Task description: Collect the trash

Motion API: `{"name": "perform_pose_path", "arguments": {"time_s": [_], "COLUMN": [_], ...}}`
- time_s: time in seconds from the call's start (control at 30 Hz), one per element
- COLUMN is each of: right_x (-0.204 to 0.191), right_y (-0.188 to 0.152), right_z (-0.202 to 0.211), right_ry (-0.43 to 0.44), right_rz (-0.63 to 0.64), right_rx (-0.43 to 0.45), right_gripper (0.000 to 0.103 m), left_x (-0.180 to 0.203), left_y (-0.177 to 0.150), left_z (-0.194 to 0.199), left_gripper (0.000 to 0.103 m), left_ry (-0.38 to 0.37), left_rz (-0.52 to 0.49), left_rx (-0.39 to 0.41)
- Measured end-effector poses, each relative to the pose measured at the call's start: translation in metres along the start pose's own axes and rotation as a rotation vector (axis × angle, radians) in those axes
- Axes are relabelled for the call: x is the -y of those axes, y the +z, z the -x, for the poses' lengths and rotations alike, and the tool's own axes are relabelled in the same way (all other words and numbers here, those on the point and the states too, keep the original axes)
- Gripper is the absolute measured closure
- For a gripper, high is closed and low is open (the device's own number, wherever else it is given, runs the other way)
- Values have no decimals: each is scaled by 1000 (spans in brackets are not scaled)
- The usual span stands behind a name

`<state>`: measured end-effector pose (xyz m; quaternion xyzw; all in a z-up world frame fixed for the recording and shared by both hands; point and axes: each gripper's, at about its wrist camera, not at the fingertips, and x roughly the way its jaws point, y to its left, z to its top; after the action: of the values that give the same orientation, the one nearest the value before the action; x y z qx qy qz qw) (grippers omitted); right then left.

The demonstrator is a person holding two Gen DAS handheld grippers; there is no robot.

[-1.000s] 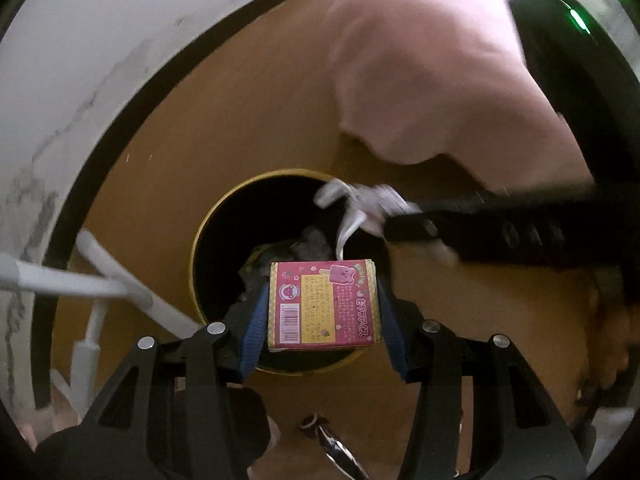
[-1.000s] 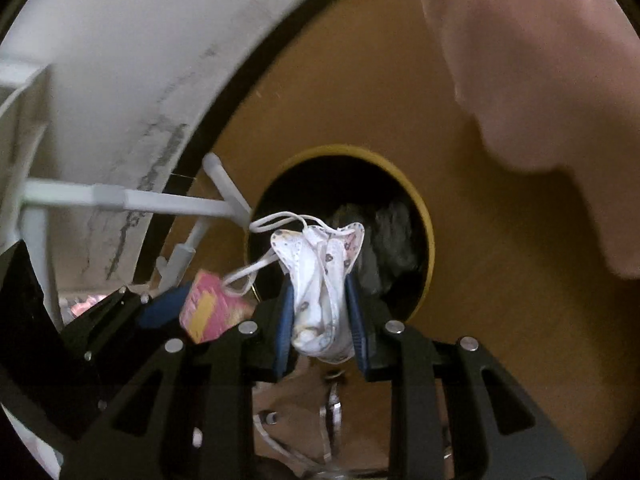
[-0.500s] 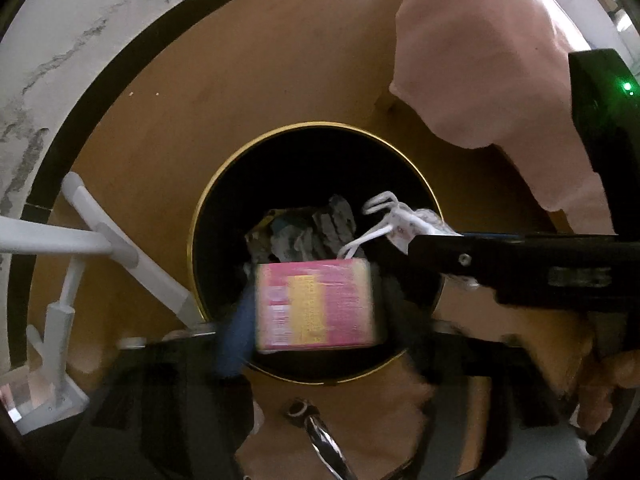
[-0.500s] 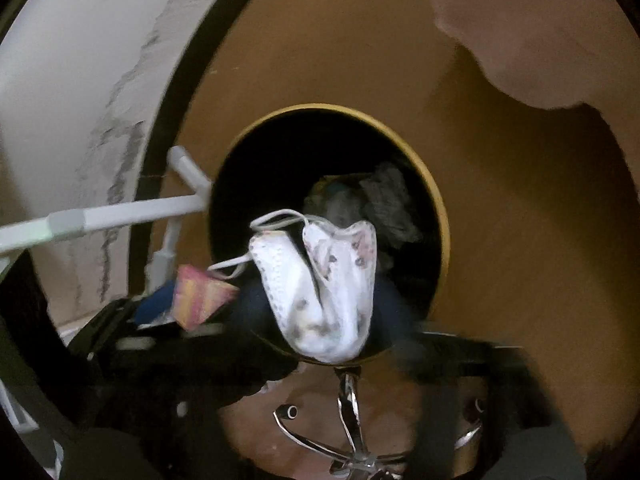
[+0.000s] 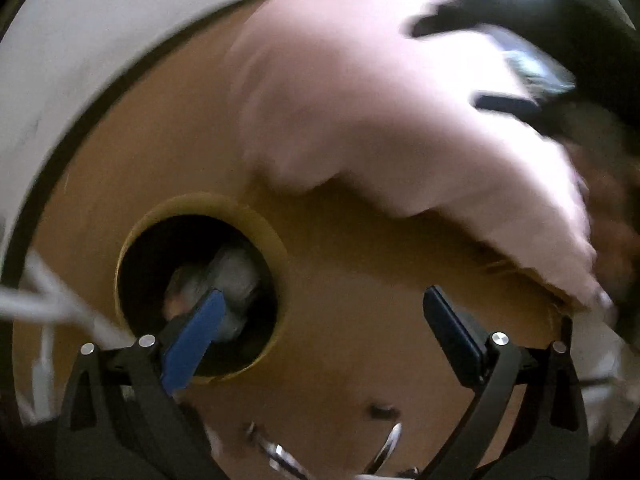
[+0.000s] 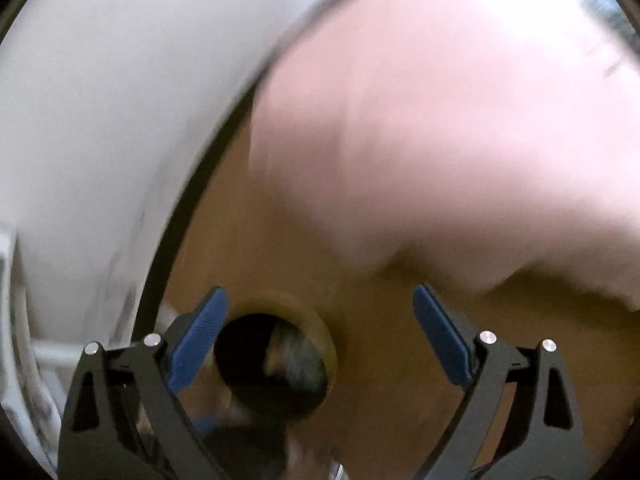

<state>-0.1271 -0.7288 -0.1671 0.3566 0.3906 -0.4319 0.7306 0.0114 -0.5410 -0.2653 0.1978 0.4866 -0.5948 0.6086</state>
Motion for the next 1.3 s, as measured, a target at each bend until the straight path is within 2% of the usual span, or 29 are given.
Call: {"name": "perform_pose_path", "arguments": {"time_s": [0.03, 0.07, 0.1, 0.13, 0.17, 0.23, 0.33, 0.4, 0.47, 0.5, 0.57, 0.63, 0.73, 0.83, 0.93, 1.07, 1.3], "right_x": [-1, -5, -14, -21, -36, -73, -156, -225, -287, -318, -371, -415, -455, -480, -499, -509, -500], "right_y": [8, 14, 18, 21, 22, 18, -9, -43, -81, -103, -145, -184, -235, -282, -314, -333, -326], "right_z": [33, 71, 103, 122, 143, 168, 190, 198, 203, 204, 207, 207, 208, 207, 203, 195, 193], "right_ry": [-63, -135, -169, -154, -101, -8, 164, 278, 404, 475, 594, 662, 716, 742, 699, 633, 578], "right_rz": [9, 24, 40, 52, 70, 107, 247, 396, 524, 584, 683, 773, 859, 936, 972, 994, 970], "right_rx": [113, 247, 367, 434, 498, 569, 642, 659, 634, 602, 520, 444, 364, 282, 277, 309, 347], "right_gripper": [7, 6, 6, 6, 6, 6, 6, 6, 6, 6, 6, 6, 6, 6, 6, 6, 6], "left_x": [18, 40, 52, 59, 60, 46, -3, -47, -86, -106, -134, -157, -180, -199, -217, -231, -243], "left_y": [5, 10, 11, 11, 9, 1, -22, -49, -81, -101, -137, -178, -221, -254, -276, -292, -300], "left_z": [23, 60, 96, 127, 165, 225, 305, 353, 394, 414, 444, 468, 482, 487, 488, 486, 483], "left_gripper": [6, 6, 6, 6, 6, 6, 6, 6, 6, 6, 6, 6, 6, 6, 6, 6, 6], "left_ry": [-12, -6, 19, 37, 51, 92, 287, 489, 667, 755, 880, 1002, 1123, 1110, 1119, 1129, 1150], "left_rz": [-47, -103, -134, -149, -150, -111, 36, 185, 338, 418, 544, 652, 738, 784, 824, 829, 829], "left_rx": [49, 134, 213, 282, 360, 476, 618, 693, 733, 747, 751, 740, 688, 653, 641, 643, 620]}}
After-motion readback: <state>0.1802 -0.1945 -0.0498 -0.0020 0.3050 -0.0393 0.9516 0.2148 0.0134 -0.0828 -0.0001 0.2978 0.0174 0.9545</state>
